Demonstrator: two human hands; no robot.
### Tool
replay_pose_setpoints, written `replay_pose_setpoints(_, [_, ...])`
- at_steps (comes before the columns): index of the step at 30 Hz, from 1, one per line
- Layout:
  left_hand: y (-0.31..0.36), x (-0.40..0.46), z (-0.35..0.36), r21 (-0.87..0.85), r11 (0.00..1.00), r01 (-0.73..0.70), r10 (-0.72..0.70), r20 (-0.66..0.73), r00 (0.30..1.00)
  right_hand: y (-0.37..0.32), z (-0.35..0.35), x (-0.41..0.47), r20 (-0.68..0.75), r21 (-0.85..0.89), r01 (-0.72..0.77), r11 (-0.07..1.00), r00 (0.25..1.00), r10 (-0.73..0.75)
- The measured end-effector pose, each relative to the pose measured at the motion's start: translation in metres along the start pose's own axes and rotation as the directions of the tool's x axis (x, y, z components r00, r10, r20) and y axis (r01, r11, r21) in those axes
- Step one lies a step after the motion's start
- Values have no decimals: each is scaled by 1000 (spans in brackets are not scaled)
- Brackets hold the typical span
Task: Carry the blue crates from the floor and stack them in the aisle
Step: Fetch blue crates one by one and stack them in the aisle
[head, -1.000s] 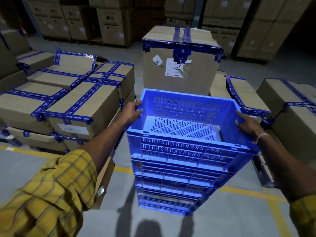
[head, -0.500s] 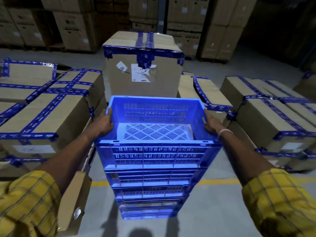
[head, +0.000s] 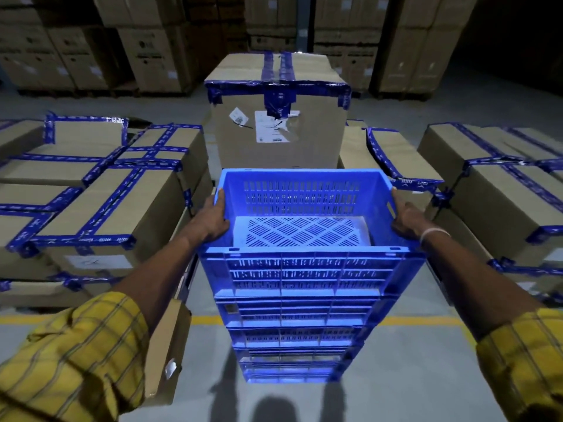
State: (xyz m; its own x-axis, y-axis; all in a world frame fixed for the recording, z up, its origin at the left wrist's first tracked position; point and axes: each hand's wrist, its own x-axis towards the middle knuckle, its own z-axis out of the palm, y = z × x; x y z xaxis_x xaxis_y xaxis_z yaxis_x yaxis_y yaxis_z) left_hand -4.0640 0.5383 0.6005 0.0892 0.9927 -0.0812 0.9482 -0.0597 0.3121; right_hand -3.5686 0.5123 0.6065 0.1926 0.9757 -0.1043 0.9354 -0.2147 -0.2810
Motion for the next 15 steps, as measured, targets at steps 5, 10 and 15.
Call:
replay_pose_setpoints(5, [4,-3,0,-7,1000,19,-19,-17,1000,9,9,-8,-58,-27,-12,1000,998,11])
replay_pose_setpoints(10, [7,-7,-4,50,998,25,-25,3,1000,2,7,-8,-44,-21,-34,999,998,33])
replay_pose_setpoints(15, [8,-13,-4,140,990,3,-2,-11,1000,-4,-4,-28,45,-26,-78,997,996,79])
